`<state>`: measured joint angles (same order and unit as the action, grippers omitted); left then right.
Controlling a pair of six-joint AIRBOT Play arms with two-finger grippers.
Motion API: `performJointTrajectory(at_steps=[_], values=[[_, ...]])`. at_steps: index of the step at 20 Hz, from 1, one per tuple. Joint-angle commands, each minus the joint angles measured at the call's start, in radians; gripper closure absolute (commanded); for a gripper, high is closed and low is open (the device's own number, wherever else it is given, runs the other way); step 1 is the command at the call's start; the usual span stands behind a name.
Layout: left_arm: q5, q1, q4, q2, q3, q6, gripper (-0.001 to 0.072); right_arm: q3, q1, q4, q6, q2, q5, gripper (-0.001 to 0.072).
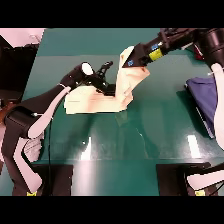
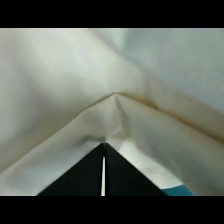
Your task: Fold the shirts.
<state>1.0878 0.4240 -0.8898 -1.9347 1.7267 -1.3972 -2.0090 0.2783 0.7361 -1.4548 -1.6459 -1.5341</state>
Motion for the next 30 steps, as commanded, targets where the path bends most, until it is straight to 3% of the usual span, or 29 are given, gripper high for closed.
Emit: performJointTrajectory(at_steps=[1,10,19,20,21,22,23,28,30], values=[[0.1,-0.086,-0.065,0.039,0.003,0.007,0.0676,-0.004,0.045,0.0,0.014,-0.023,0.04,0.0698],[0.303,-0.402,-0.315,0.355,0.005,0.041,0.0675,-0.052,0.149,-0.003,0.022,-0.129,0.134,0.0698],[0.398,-0.534,-0.314,0.468,0.004,0.045,0.0674,-0.053,0.348,-0.048,0.162,-0.325,0.518,0.0686],[0.397,-0.534,-0.306,0.468,0.004,0.043,0.0675,-0.053,0.373,-0.119,0.203,-0.352,0.566,0.0555],[0.397,-0.534,-0.298,0.468,0.004,0.043,0.0674,-0.053,0.397,-0.198,0.26,-0.377,0.623,0.0363],[0.398,-0.534,-0.295,0.468,0.004,0.043,0.0675,-0.053,0.411,-0.26,0.297,-0.391,0.664,0.0246],[0.4,-0.534,-0.296,0.468,0.004,0.043,0.0674,-0.053,0.414,-0.295,0.326,-0.394,0.681,0.0201],[0.428,-0.534,-0.296,0.468,0.004,0.046,0.0674,0.056,0.288,-0.281,0.326,-0.254,0.465,0.0211],[0.425,-0.534,-0.296,0.468,0.004,0.055,0.0675,0.172,0.207,-0.178,0.294,-0.171,0.373,0.0211]])
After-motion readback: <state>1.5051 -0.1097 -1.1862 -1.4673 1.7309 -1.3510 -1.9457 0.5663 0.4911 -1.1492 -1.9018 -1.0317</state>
